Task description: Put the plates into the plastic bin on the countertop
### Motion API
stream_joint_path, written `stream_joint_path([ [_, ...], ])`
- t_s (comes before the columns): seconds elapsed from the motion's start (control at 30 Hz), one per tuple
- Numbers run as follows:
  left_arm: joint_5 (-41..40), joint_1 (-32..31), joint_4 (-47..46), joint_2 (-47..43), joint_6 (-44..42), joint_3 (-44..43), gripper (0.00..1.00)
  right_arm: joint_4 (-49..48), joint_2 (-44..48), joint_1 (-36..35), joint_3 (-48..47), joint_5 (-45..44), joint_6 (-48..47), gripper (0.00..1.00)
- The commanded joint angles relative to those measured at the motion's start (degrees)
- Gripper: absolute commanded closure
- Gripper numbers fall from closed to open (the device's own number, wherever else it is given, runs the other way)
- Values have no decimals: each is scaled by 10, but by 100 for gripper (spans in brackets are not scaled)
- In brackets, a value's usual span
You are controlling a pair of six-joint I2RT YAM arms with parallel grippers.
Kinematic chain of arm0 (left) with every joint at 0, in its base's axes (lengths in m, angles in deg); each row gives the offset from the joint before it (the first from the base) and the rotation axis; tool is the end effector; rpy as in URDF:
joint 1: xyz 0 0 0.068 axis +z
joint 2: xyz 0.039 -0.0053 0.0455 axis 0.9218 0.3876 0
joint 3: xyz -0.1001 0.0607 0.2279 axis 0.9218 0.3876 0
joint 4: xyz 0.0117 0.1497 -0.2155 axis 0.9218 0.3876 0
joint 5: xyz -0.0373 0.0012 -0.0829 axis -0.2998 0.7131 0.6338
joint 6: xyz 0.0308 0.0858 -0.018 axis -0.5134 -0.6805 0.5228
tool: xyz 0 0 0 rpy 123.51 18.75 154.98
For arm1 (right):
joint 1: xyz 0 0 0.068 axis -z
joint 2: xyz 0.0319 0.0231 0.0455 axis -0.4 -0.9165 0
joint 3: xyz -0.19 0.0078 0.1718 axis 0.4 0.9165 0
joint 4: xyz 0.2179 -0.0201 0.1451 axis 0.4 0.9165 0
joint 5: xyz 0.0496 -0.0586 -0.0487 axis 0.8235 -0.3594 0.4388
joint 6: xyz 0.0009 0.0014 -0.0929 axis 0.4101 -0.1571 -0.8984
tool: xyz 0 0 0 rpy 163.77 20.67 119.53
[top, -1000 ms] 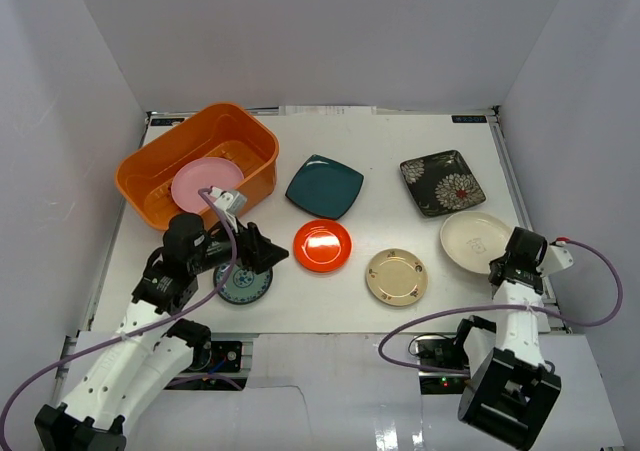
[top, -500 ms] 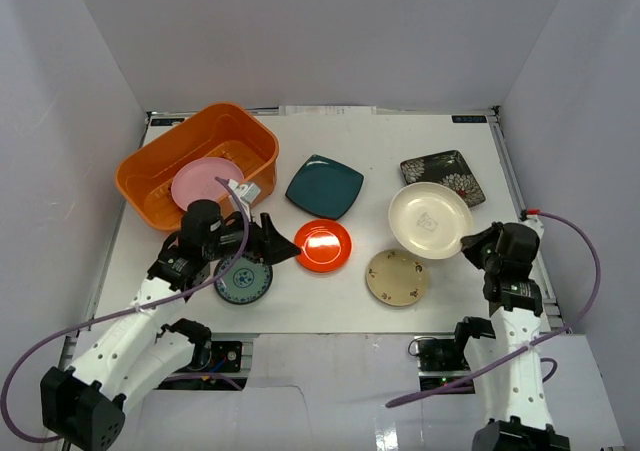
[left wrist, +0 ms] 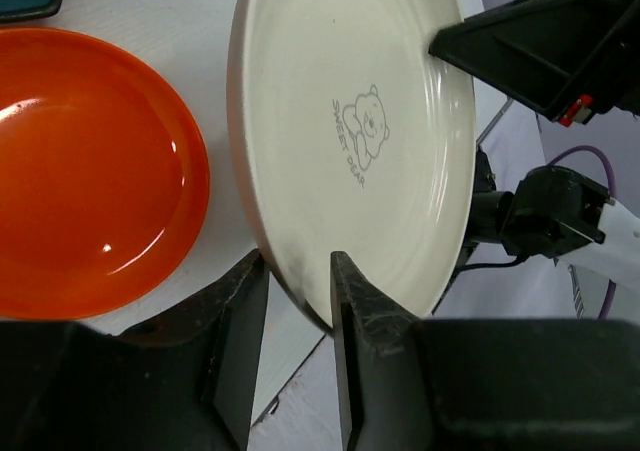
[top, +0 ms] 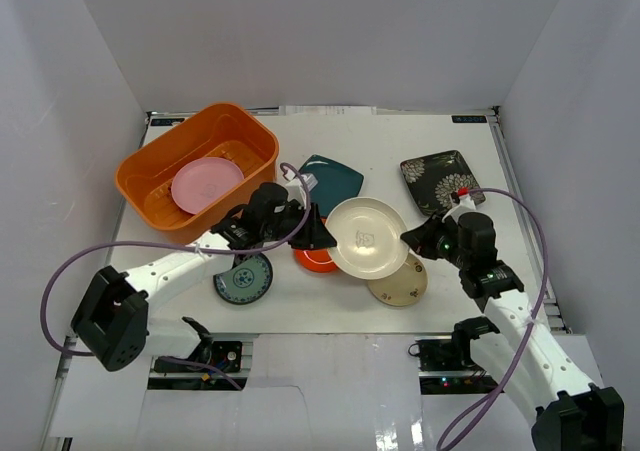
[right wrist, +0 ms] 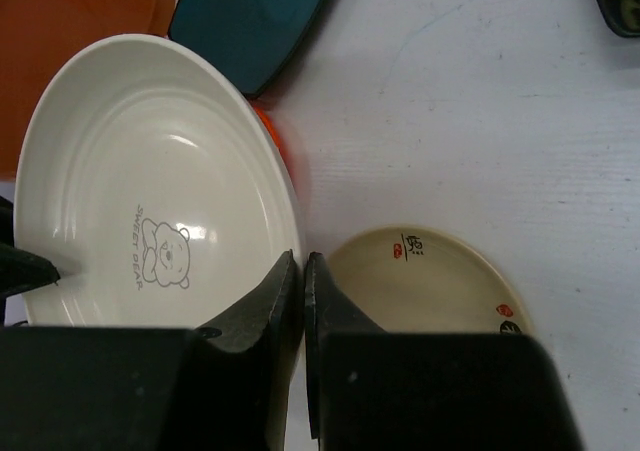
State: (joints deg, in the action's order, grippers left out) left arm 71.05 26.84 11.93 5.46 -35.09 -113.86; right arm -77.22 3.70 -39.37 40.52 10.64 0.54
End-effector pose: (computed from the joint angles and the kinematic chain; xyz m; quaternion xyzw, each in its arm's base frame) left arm 0.2226 -0.2329 0.2090 0.1371 0.8543 -0.4283 0.2606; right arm 0.2149 0.0784 0.2028 0.0813 0.8301 0.3102 0.4562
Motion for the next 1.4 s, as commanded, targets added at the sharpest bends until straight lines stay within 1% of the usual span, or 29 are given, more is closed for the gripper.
stream_joint_path([
  [0.0,-40,-9,-22,19,0,-37,59,-68,0,-9,9,27,-12,92],
  [0.1,-58,-16,-20,38,1,-44,70,-73,-8,-16,16,45,-23,92],
  [0.13,-63,-17,-18,50,0,-48,74,-90,-8,-21,16,47,-27,92],
  [0.17,-70,-18,-15,54,0,-51,91,-91,-6,-23,16,48,-32,92],
  [0.2,-84,-20,-5,58,0,-58,99,-90,0,-25,16,47,-38,92],
  [0.23,-92,-20,1,56,-3,-63,100,-86,3,-25,16,47,-40,91],
  [0.3,-131,-20,24,49,-7,-85,100,-81,20,-26,12,47,-49,70],
  [0.33,-149,-20,39,39,-24,-101,100,-59,27,-26,10,45,-52,45],
  [0.37,-170,-20,56,36,-34,-119,100,-52,42,-26,5,42,-55,32],
  [0.4,-192,-16,92,33,-46,-140,100,-45,50,-26,1,42,-58,23],
  [0.43,-227,-10,108,31,-63,-184,100,-38,58,-26,-1,42,-63,15],
  [0.47,-247,-2,121,24,-69,-203,100,-25,73,-26,-8,41,-65,12],
  [0.5,-250,28,139,23,-71,-221,100,-18,81,-26,-10,40,-65,10],
  [0.53,-238,48,146,19,-69,-252,100,-11,89,-26,-13,42,-66,9],
  [0.57,-221,72,155,10,-63,-262,100,0,103,-26,-14,43,-67,8],
  [0.63,-194,172,172,-4,-47,-287,100,14,121,-26,-13,44,-69,7],
  [0.7,-197,219,191,-10,-42,-299,100,20,131,-26,-4,45,-69,7],
  [0.73,-211,240,200,-12,-42,-303,100,22,133,-26,-1,46,-69,7],
  [0.77,-217,289,221,-13,-37,-306,100,23,137,-26,3,46,-69,7],
  [0.83,-213,345,232,-19,-31,-294,100,24,138,-27,14,52,-69,7],
  [0.87,-195,405,232,-26,-17,-271,100,25,137,-27,17,53,-69,7],
  [0.9,-178,445,227,-30,-11,-255,100,26,136,-26,22,53,-69,7],
  [0.93,-151,473,215,-32,-6,-228,100,27,135,-27,25,52,-69,8],
  [0.97,-150,510,210,-31,-3,-217,100,27,135,-26,28,52,-69,8],
  [1.03,-160,527,207,-19,-5,-204,100,23,134,-27,36,52,-69,9],
  [1.2,-182,541,196,36,-3,-168,100,3,112,-27,41,62,-64,10],
  [1.33,-188,544,180,64,-4,-153,100,-25,50,-27,14,51,-67,10],
  [1.37,-187,544,179,70,-4,-153,97,-29,36,-28,7,47,-67,10],
])
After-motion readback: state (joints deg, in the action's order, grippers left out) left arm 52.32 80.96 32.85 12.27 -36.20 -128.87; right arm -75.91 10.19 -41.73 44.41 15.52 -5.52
